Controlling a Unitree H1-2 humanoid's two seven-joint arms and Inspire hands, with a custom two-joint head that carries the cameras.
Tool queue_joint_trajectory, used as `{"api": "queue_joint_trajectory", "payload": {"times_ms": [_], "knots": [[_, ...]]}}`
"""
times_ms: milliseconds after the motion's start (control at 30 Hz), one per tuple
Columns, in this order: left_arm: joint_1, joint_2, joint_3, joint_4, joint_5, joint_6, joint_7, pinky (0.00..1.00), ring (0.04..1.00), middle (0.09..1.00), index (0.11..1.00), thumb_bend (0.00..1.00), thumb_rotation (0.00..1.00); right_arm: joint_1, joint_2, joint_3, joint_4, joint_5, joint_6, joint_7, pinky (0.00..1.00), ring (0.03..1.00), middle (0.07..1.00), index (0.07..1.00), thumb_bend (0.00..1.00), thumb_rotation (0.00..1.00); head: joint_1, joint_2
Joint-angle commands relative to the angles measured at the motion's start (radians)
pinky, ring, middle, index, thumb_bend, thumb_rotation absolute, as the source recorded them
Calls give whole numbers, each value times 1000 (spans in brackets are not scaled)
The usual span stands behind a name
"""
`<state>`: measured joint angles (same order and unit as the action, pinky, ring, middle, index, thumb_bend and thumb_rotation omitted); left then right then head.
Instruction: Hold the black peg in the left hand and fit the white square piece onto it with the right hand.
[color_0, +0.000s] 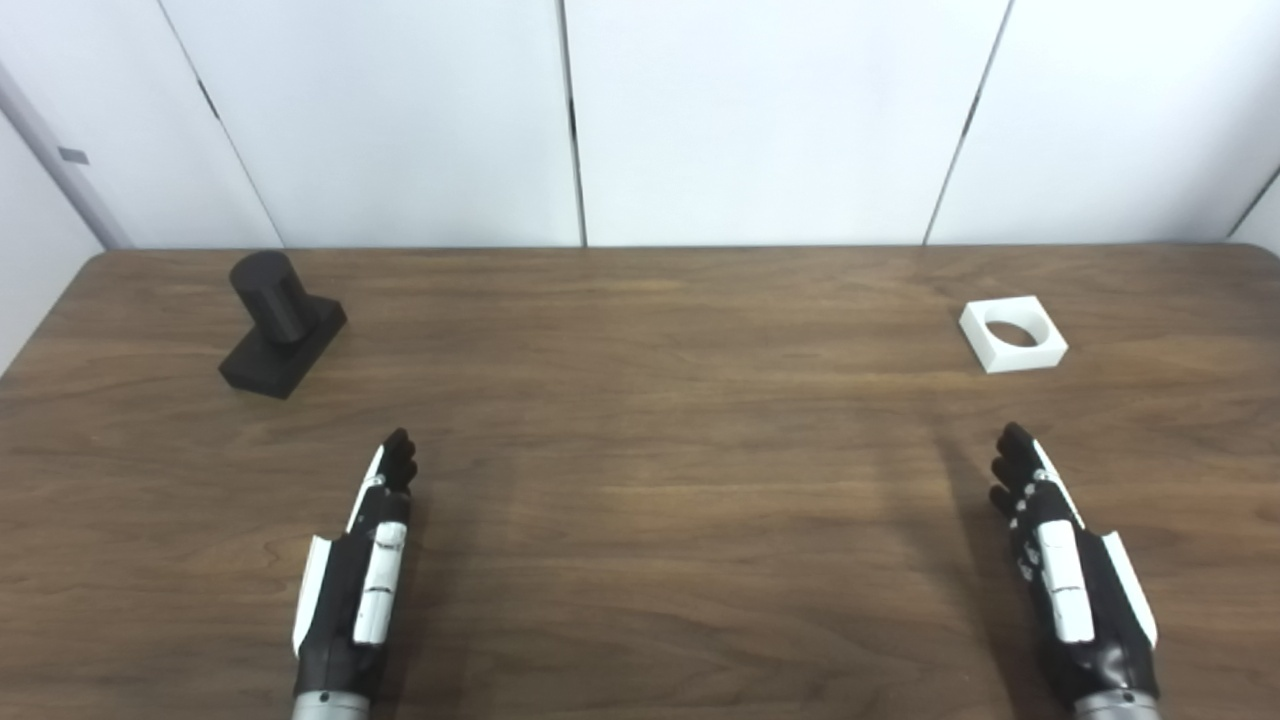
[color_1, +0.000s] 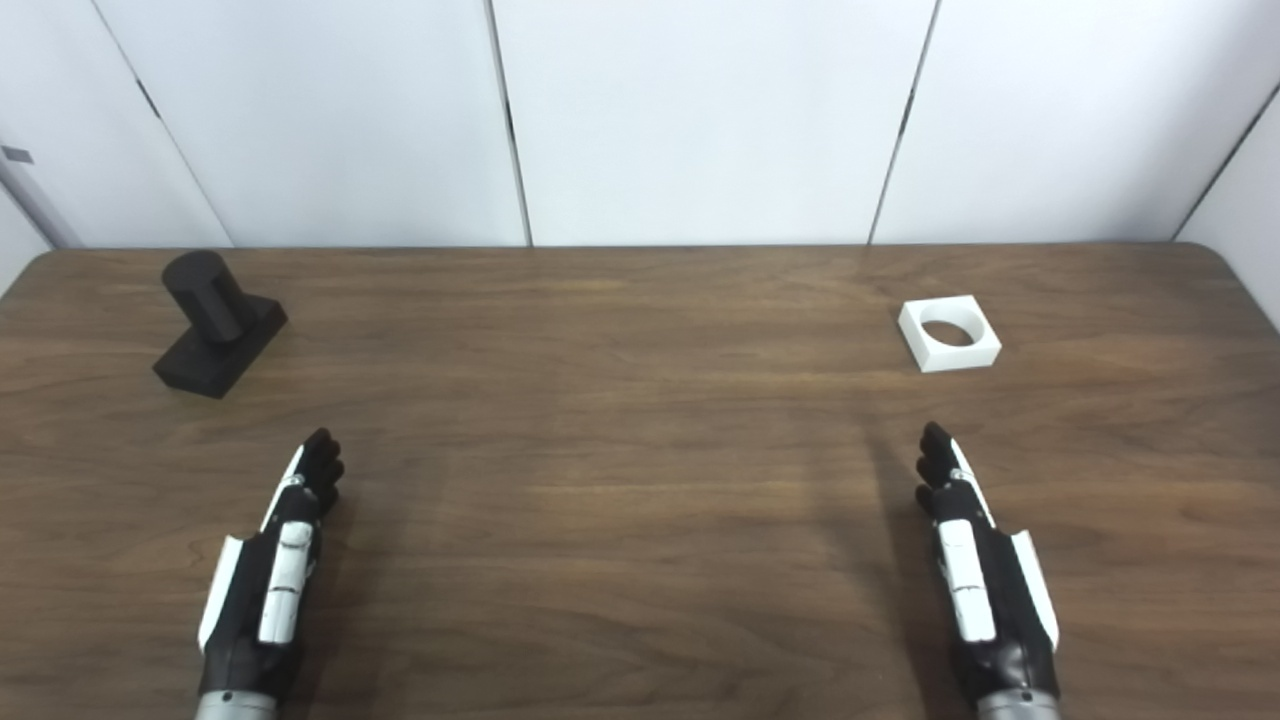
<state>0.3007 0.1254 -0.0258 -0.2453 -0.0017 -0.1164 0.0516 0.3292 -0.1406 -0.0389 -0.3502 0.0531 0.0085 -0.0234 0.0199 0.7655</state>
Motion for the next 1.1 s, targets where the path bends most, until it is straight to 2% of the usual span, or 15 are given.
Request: {"api": "queue_joint_trajectory", "payload": {"times_ms": [0, 333, 467, 600, 867, 933, 1067], "knots": [[1, -43, 1, -16, 4, -38, 6, 997, 978, 982, 982, 570, 973, -16, 19, -4, -24, 5, -32, 6, 988, 978, 972, 959, 590, 1000, 2, -1], [0, -41, -2, -8, -8, -37, -1, 1000, 986, 987, 988, 592, 978, -17, 16, -3, -10, 0, -47, 9, 980, 975, 972, 963, 594, 1000, 3, -14], [4, -42, -4, -8, -10, -40, -2, 1000, 991, 990, 991, 596, 974, -16, 18, -6, -8, 5, -48, 8, 967, 968, 968, 957, 567, 1000, 10, -21], [3, -41, -8, 0, 10, -38, 2, 1000, 988, 985, 986, 587, 989, -16, 24, -10, -5, 28, -53, 8, 961, 964, 968, 959, 560, 1000, 40, -35], [-1, -62, -18, 28, 55, -94, 28, 996, 970, 962, 959, 535, 960, -16, 9, -17, 13, 41, -78, 26, 972, 970, 977, 976, 532, 1000, 88, -62], [-2, -65, -24, 37, 67, -108, 32, 998, 981, 972, 973, 549, 976, -17, 6, -21, 21, 50, -85, 31, 975, 969, 980, 978, 520, 1000, 106, -72], [2, -77, -32, 42, 70, -87, 39, 998, 986, 974, 972, 611, 950, -19, 1, -30, 43, 57, -109, 38, 985, 973, 981, 978, 531, 1000, 169, -103]]}}
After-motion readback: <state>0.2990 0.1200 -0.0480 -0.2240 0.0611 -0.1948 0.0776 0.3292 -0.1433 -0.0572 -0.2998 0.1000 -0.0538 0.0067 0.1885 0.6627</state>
